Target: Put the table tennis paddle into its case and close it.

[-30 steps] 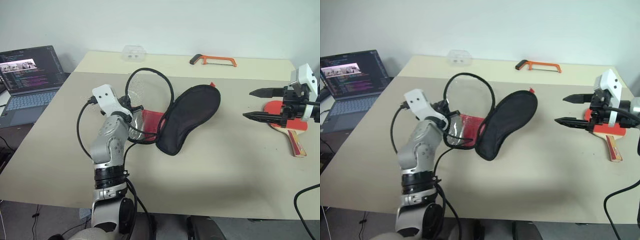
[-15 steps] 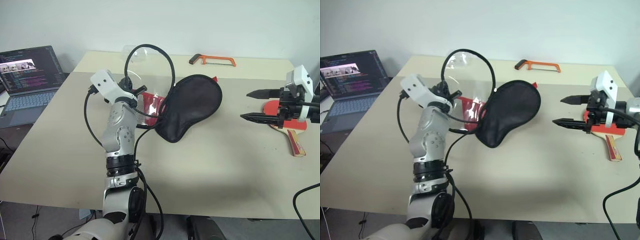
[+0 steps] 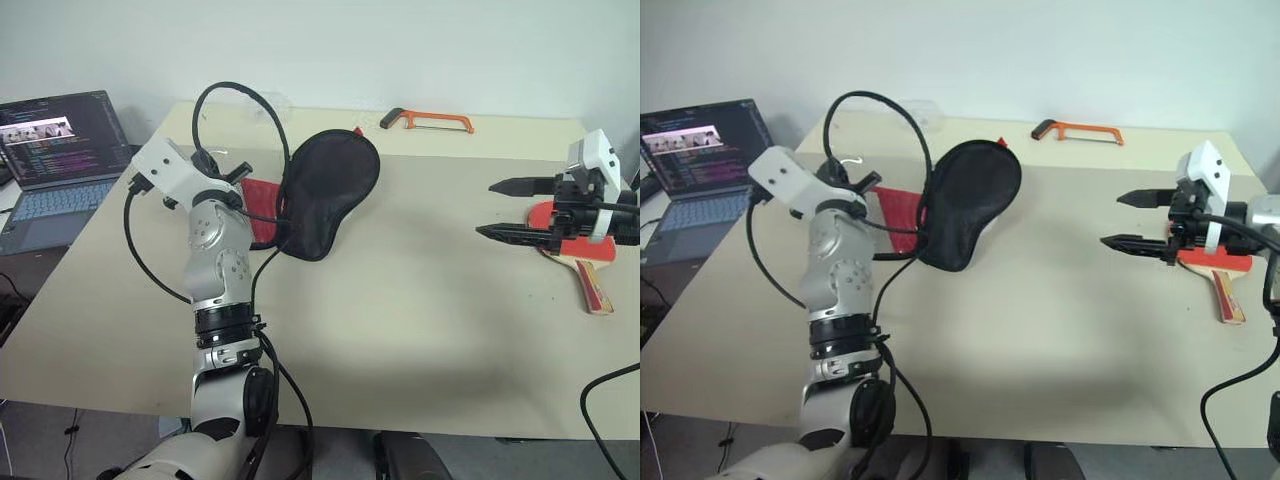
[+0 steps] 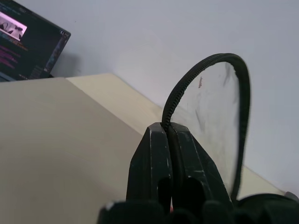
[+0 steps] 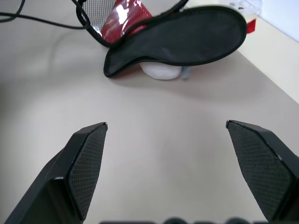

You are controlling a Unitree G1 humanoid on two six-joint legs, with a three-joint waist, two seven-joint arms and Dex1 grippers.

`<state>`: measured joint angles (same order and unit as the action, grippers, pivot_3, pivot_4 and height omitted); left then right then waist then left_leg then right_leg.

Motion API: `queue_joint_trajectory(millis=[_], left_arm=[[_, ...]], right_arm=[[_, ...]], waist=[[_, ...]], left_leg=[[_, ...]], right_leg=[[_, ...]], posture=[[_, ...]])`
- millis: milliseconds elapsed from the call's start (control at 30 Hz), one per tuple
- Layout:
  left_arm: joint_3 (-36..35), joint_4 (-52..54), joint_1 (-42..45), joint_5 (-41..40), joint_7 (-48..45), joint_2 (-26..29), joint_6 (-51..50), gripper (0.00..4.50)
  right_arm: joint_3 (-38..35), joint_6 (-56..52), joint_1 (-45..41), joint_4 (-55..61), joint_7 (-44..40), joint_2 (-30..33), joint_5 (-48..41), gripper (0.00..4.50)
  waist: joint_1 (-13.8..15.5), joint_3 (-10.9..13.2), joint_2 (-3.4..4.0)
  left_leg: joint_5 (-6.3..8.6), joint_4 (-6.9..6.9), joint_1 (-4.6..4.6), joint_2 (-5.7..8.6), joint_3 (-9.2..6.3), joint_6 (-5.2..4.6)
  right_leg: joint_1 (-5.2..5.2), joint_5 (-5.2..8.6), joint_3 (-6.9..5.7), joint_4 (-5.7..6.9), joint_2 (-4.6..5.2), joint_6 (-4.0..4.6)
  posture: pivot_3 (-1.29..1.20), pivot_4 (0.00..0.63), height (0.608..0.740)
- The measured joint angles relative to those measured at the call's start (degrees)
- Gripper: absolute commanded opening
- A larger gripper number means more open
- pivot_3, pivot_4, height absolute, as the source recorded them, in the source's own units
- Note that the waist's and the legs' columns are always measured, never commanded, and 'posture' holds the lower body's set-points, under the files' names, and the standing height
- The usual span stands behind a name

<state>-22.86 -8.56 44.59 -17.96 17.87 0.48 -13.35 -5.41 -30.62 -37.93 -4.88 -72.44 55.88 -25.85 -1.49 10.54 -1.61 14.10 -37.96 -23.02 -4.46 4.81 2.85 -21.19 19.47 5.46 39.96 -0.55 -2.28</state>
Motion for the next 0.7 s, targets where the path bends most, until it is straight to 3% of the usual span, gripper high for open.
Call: queue_joint_trajectory(millis=[200, 400, 700], left_arm=[[0.6, -0.1, -0.1, -6.3, -2.5, -6.5, -2.0, 0.05], [2.3, 0.1, 0.0, -13.0, -8.1, -7.2, -2.7, 0.05], [-1.4, 1.5, 3.6, -31.9, -11.2, -7.2, -5.1, 0.05]], right_arm=[[0.1, 0.0, -0.7, 0.0, 0.0, -0.1, 0.0, 4.5], [0.1, 0.0, -0.8, 0.0, 0.0, -0.1, 0.0, 4.5], [0.5, 0.0, -1.1, -0.1, 0.0, -0.1, 0.1, 4.5]], waist=[[0.1, 0.0, -0.01], [-0.4, 0.0, 0.0], [-0.2, 0.0, -0.02]], left_leg=[[0.0, 0.0, -0.02, 0.11, 0.01, 0.0], [0.0, 0.02, 0.0, 0.12, 0.01, 0.01], [0.0, 0.01, -0.02, 0.12, -0.01, 0.01]], right_leg=[[-0.01, 0.0, -0.02, -0.03, -0.02, 0.0], [-0.02, 0.0, 0.0, -0.01, -0.1, 0.0], [-0.02, 0.0, -0.01, -0.03, -0.1, 0.0]], posture=[[0.0, 0.15, 0.74], [0.0, 0.15, 0.74], [0.0, 0.15, 0.74]])
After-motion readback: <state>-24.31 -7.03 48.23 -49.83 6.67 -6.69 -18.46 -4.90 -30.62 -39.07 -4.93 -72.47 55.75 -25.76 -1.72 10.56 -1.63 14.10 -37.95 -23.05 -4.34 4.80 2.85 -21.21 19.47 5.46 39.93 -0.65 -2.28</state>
